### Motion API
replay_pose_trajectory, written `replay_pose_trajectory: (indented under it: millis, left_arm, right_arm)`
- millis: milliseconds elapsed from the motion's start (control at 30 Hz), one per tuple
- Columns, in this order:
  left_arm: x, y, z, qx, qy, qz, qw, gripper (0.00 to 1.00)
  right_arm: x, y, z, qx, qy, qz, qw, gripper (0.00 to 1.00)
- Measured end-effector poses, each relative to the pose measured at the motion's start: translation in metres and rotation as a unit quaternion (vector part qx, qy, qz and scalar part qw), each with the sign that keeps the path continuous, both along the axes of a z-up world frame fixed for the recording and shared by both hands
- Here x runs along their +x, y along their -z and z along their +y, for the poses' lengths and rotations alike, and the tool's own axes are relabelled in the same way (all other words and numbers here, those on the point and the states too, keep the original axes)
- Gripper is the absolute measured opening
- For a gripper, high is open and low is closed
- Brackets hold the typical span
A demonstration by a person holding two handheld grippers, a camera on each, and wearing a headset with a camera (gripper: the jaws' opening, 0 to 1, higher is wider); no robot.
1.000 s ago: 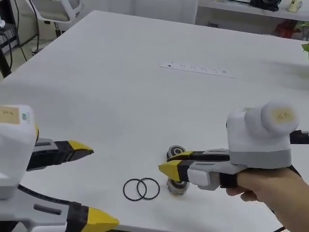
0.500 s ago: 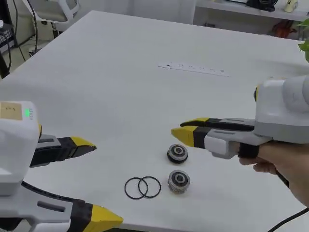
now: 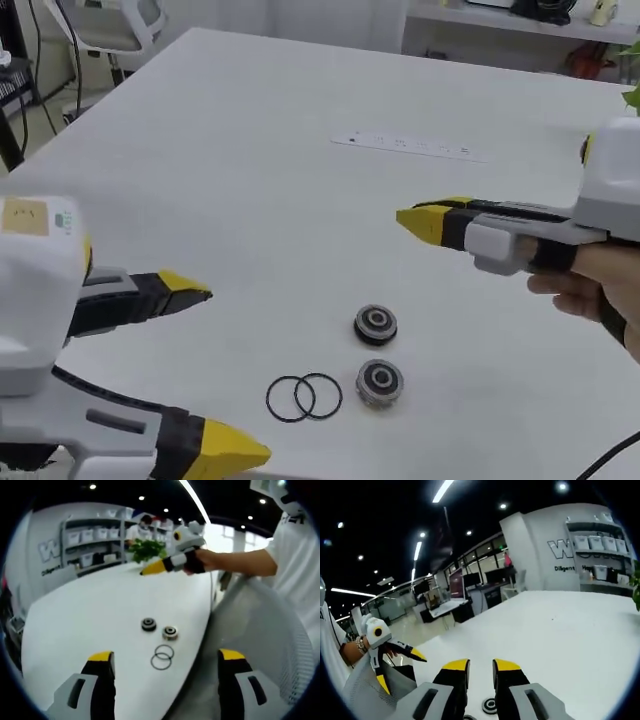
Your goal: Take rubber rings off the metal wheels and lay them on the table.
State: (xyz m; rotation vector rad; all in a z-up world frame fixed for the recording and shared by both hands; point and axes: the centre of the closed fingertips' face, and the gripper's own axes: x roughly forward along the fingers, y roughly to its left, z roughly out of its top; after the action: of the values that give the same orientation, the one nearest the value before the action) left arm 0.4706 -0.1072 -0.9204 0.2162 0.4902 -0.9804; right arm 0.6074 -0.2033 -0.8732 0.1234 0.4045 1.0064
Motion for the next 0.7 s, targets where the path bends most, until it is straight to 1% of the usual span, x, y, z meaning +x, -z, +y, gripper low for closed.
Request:
replay_pose_trajectory:
  millis: [33,67,100,133,200,300,400,467,500,533,567,600,700]
  left_arm:
    - [0.001,-0.003,-0.002,0.002,0.006,-0.004,1.0000,0.86]
    - [0.003,-0.006,-0.003,0.003,0.010,-0.009,0.9999,0.86]
    - [0.004,-0.010,-0.004,0.004,0.013,-0.013,0.9998,0.86]
    - [0.007,-0.015,-0.006,0.003,0.017,-0.019,0.9997,0.86]
    - [0.013,-0.026,-0.008,0.001,0.025,-0.031,0.9992,0.86]
    - [0.021,-0.041,-0.011,-0.005,0.034,-0.045,0.9984,0.86]
    - [0.033,-0.055,-0.013,-0.002,0.040,-0.064,0.9971,0.85]
    - [0.040,-0.061,-0.014,0.001,0.044,-0.075,0.9962,0.85]
    - [0.044,-0.065,-0.014,0.002,0.045,-0.080,0.9957,0.85]
    - [0.049,-0.069,-0.015,0.003,0.048,-0.087,0.9951,0.85]
    - [0.052,-0.072,-0.016,0.003,0.049,-0.091,0.9946,0.85]
    - [0.058,-0.075,-0.017,0.004,0.050,-0.096,0.9941,0.84]
    - [0.070,-0.079,-0.021,0.014,0.054,-0.107,0.9926,0.84]
  right_arm:
    - [0.004,0.001,-0.002,0.019,0.012,0.018,0.9996,0.16]
    - [0.005,0.002,-0.004,0.029,0.015,0.024,0.9992,0.17]
    - [0.006,0.005,-0.006,0.030,0.017,0.028,0.9990,0.17]
    - [0.007,0.011,-0.009,0.019,0.018,0.025,0.9993,0.17]
    - [0.008,0.021,-0.014,0.008,0.024,0.027,0.9993,0.17]
    - [0.007,0.034,-0.019,0.003,0.030,0.038,0.9988,0.17]
    - [0.005,0.048,-0.023,-0.007,0.029,0.050,0.9983,0.18]
    - [0.004,0.058,-0.025,-0.034,0.026,0.055,0.9976,0.18]
    - [0.004,0.061,-0.026,-0.044,0.026,0.050,0.9975,0.18]
    - [0.004,0.062,-0.026,-0.045,0.026,0.050,0.9974,0.17]
    - [0.005,0.064,-0.027,-0.045,0.026,0.053,0.9972,0.17]
    - [0.004,0.067,-0.028,-0.047,0.024,0.060,0.9968,0.17]
    - [0.005,0.076,-0.030,-0.055,0.024,0.068,0.9959,0.17]
